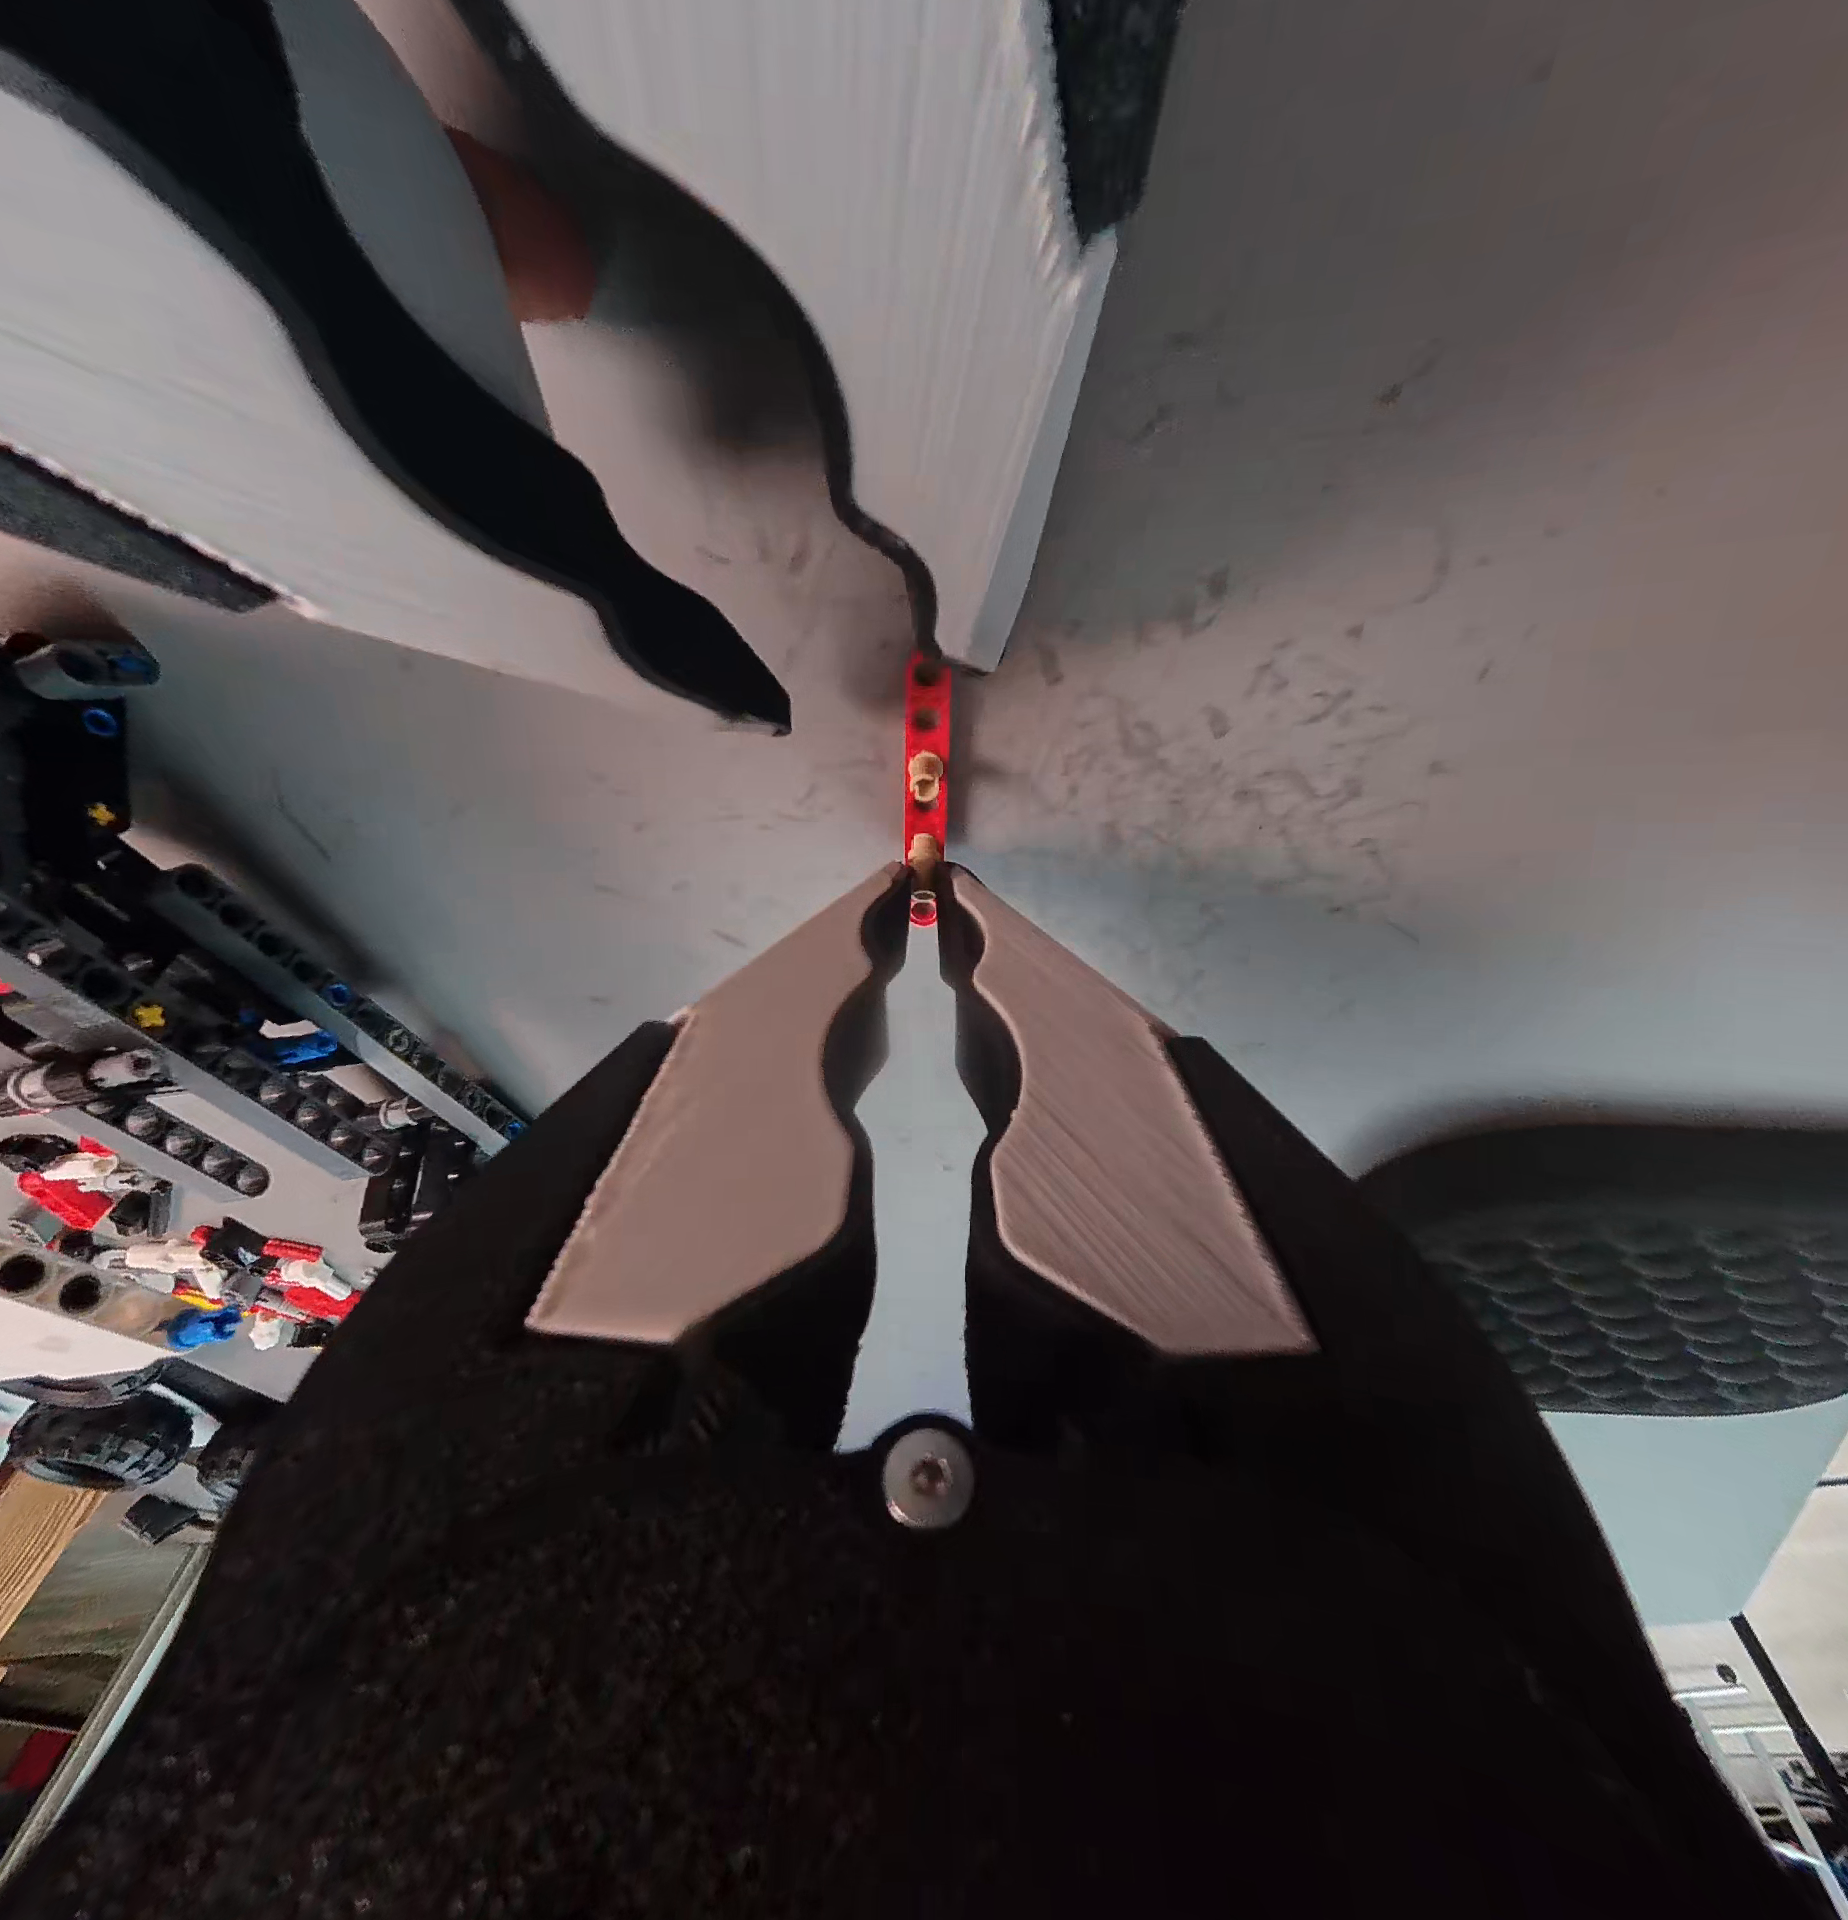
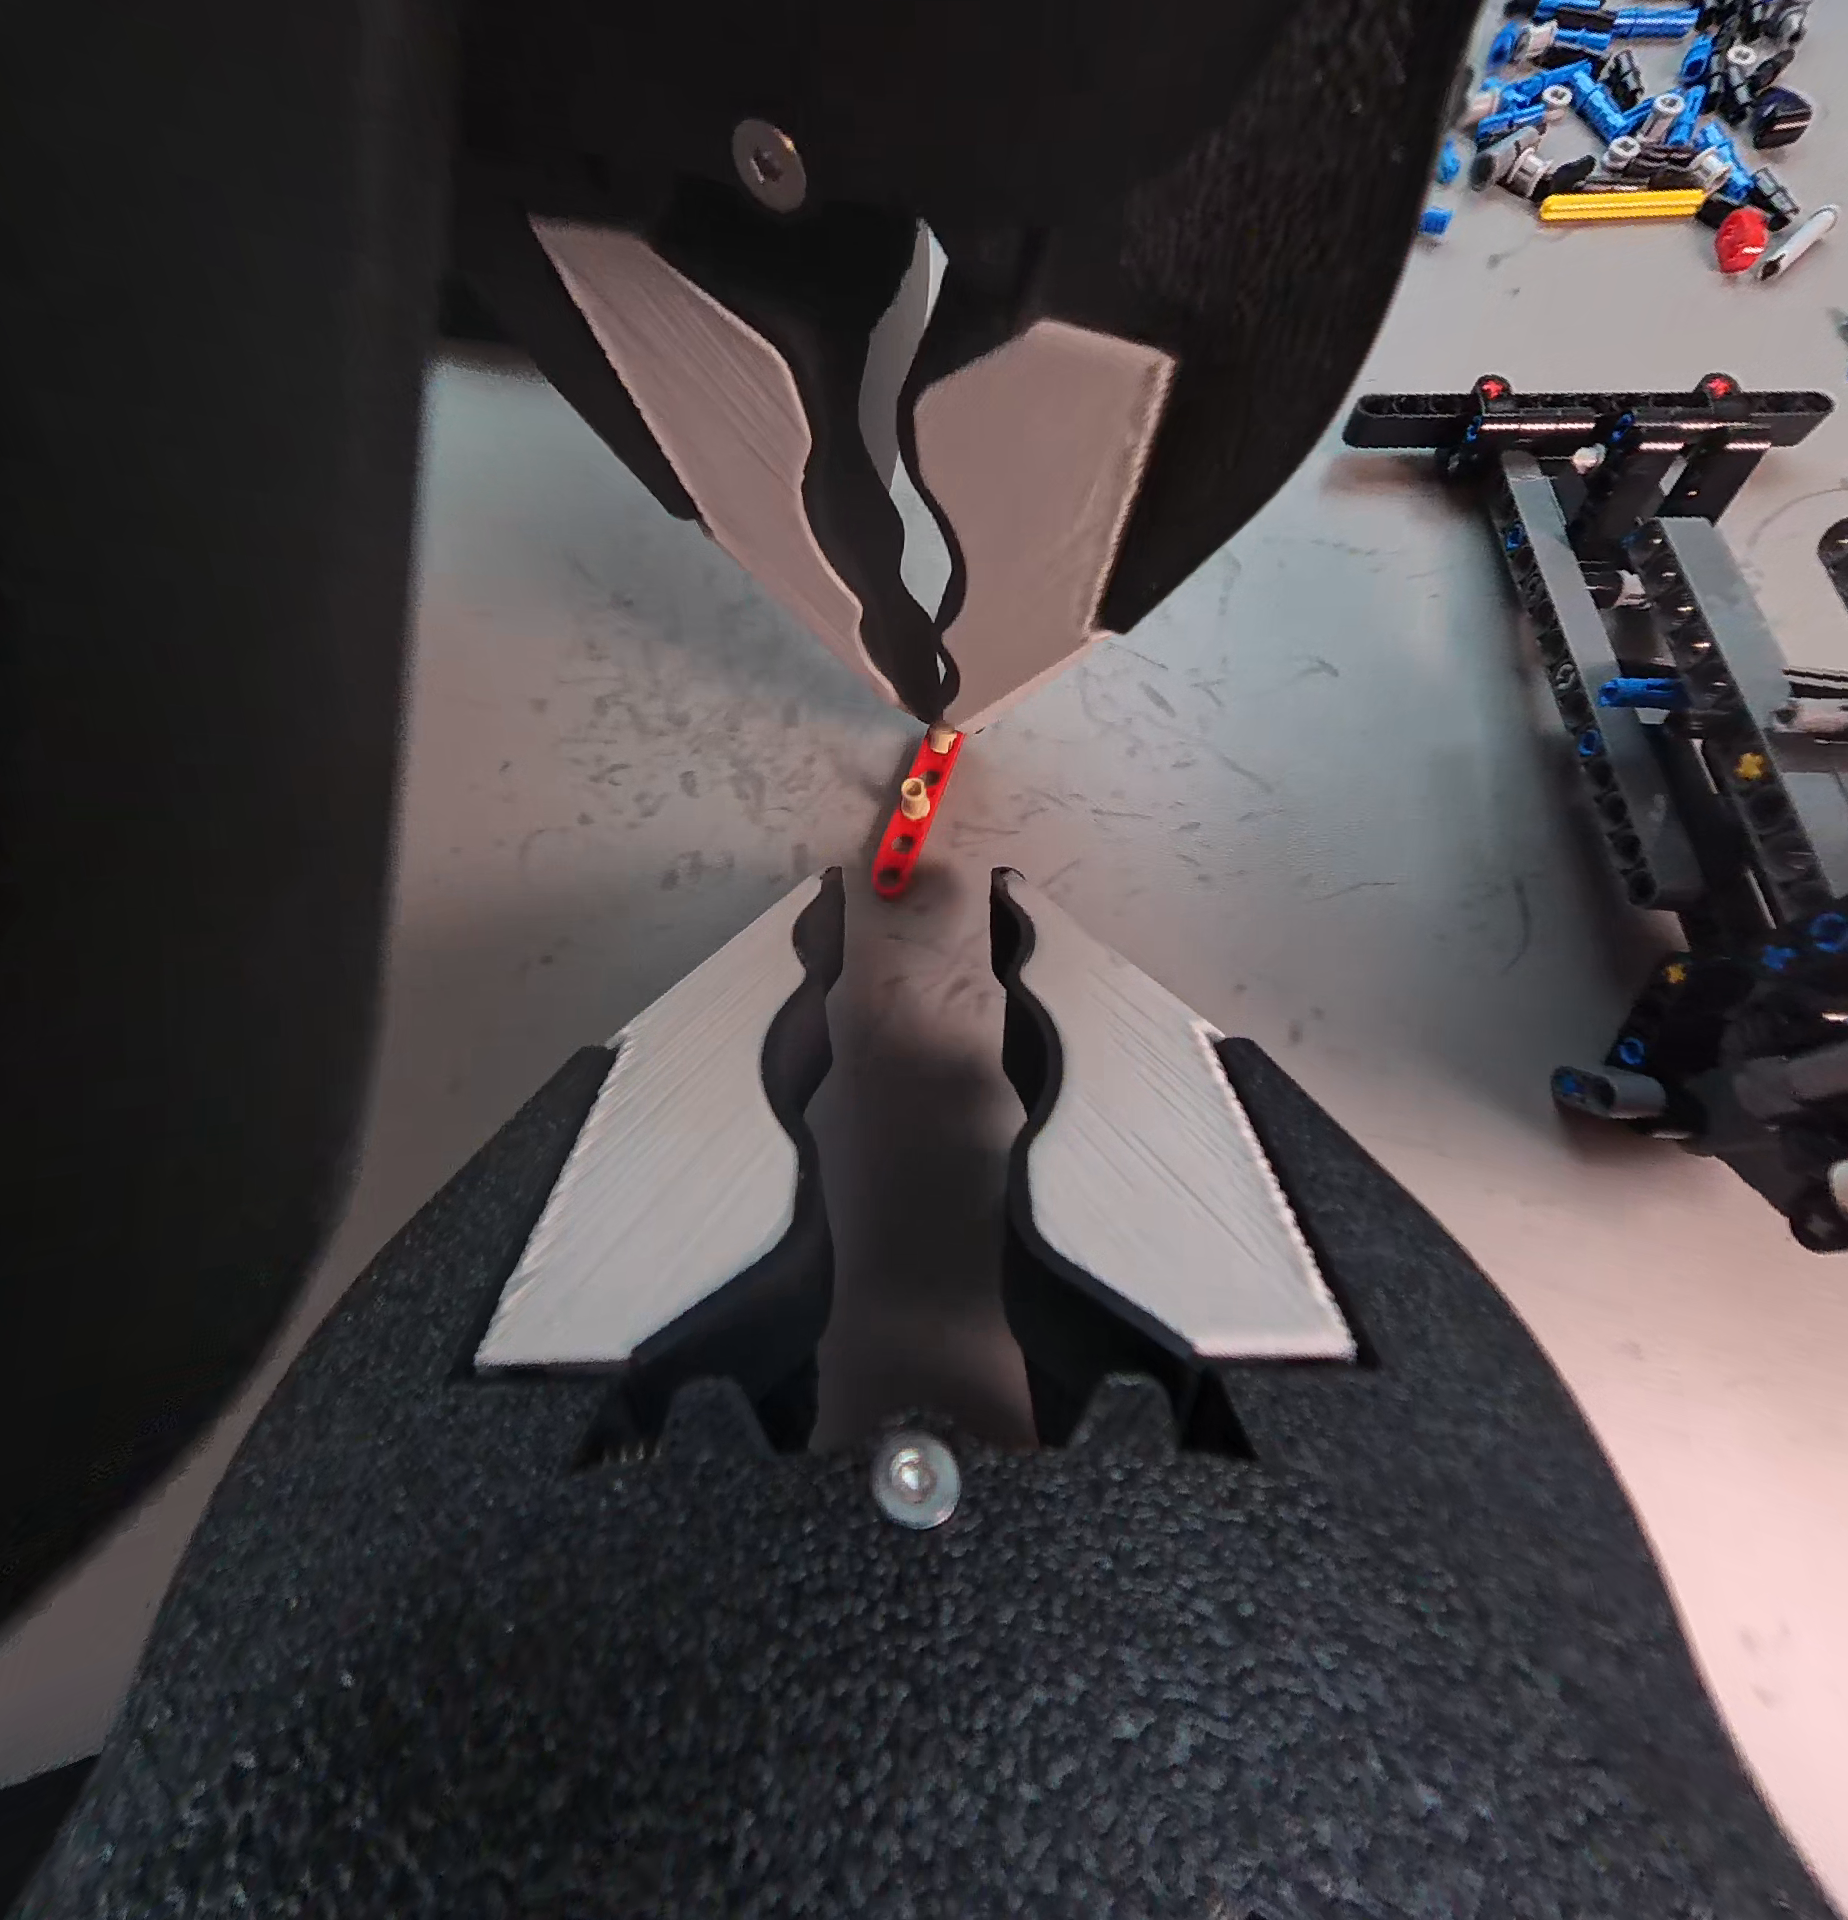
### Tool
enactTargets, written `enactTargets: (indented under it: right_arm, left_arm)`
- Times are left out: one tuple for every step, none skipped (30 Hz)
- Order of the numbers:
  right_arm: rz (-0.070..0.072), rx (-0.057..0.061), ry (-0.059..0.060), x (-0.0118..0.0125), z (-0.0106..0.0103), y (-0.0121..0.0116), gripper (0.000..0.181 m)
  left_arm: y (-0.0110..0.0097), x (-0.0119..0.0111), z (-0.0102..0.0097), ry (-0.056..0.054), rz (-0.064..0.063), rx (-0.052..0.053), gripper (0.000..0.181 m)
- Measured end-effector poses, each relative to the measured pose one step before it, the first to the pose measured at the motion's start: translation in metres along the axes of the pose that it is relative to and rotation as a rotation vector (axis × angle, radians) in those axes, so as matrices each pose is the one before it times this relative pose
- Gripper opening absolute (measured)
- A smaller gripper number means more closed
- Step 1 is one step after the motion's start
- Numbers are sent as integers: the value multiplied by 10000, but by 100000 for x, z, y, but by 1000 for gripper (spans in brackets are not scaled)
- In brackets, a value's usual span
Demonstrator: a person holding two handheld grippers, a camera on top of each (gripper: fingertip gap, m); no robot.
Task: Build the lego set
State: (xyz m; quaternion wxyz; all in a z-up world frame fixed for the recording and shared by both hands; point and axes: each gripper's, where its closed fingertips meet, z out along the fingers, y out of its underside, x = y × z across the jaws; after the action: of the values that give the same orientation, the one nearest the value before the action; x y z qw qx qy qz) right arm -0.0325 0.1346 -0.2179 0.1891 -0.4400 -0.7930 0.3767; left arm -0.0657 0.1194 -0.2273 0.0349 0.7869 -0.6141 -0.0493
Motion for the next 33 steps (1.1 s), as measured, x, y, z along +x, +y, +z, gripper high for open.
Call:
enactTargets:
  right_arm:
    - [33, 66, 40, 57, 47, -121, 28]
    - [62, 33, 38, 45, 44, -78, 28]
    - [37, 10, 23, 27, 26, -44, 28]
    - [-8, 6, 37, 43, 2, -6, 28]
    - [12, 11, 27, 28, -9, -1, 29]
    - [46, 21, 19, 70, -29, -9, 29]
    - [18, 28, 11, 33, -50, -22, 29]
    - [-2, 25, 20, 24, -36, -29, 29]
    - [-19, -50, 46, 25, 26, 74, 29]
    - [-68, -73, 78, 10, 84, 73, 29]
    - [-116, -43, 77, -65, 86, -20, 29]
    - [-93, -48, 9, -227, 156, -65, 29]
    - [-95, -19, 10, -271, 233, -158, 29]
    - [-107, -21, 38, -256, 297, -204, 29]
    - [-106, -36, 66, -201, 304, -204, 29]
    - [-80, 6, 64, -159, 314, -264, 29]
    - [-37, 27, 5, -189, 294, -275, 29]
    - [-28, 48, 10, -112, 232, -285, 29]
    - [-6, 123, 41, -23, 145, -373, 29]
    - [35, 191, 6, -16, 55, -426, 28]
    - [91, 191, -2, 26, -36, -360, 27]
    - [118, 270, 7, 95, -129, -422, 24]
    - [105, 376, -39, 22, -234, -567, 23]
    - [123, 382, -100, -57, -274, -555, 22]
    - [159, 356, -153, -145, -226, -523, 20]
    - [192, 208, -109, -80, -115, -303, 20]
    - [165, -26, 0, 79, 3, 5, 20]
    - [74, 2, 1, 13, 64, -29, 22]
    - [73, 78, -30, -71, 103, -137, 22]
    - [71, 70, 32, 9, 119, -192, 22]
    - [25, 216, 71, 73, 93, -410, 22]
    - [17, 269, -44, -75, 51, -502, 22]
    - [26, 246, -135, -145, 16, -458, 23]
  left_arm:
    - [-15, -42, -10, 2, 5, 12, 4]
    - [45, -21, -1, -3, -26, 38, 4]
    - [65, 14, -5, 13, -80, 90, 4]
    - [95, 32, -27, 24, -143, 145, 4]
    - [143, 24, -64, -7, -162, 200, 4]
    - [170, 54, -93, -2, -236, 249, 4]
    - [137, 166, -122, 62, -307, 353, 4]
    - [14, 209, -170, 83, -355, 501, 4]
    - [-2, 85, -227, 16, -467, 571, 4]
    - [57, 91, -231, 21, -511, 576, 4]
    - [47, 150, -223, 43, -505, 617, 4]
    - [53, 227, -200, 77, -506, 625, 4]
    - [61, 291, -164, 95, -467, 604, 4]
    - [66, 266, -136, 51, -406, 577, 4]
    - [45, 316, -109, 60, -355, 529, 4]
    - [14, 307, -92, 44, -294, 493, 4]
    - [-21, 221, -100, -6, -242, 481, 4]
    - [14, 215, -104, 23, -219, 410, 4]
    - [-44, 144, -120, -1, -181, 400, 4]
    - [-131, 87, -168, -22, -164, 409, 4]
    - [-113, 138, -192, 36, -154, 351, 4]
    - [-123, 67, -190, -9, -107, 327, 4]
    - [-123, -33, -208, -65, -79, 298, 4]
    - [-99, -4, -194, -24, -81, 267, 4]
    - [-184, -25, -194, -26, -71, 296, 4]
    - [-191, -73, -177, -42, -84, 286, 4]
    - [-162, -44, -168, -1, -90, 244, 4]
    - [-249, -43, -153, -3, -72, 291, 4]
    - [-286, -55, -155, 4, -93, 308, 4]
    - [-232, 47, -114, 91, -106, 258, 4]
    - [-248, 71, -111, 113, -83, 262, 4]
    - [-247, 55, -109, 117, -85, 265, 4]
    - [-249, 116, -116, 173, -105, 272, 4]
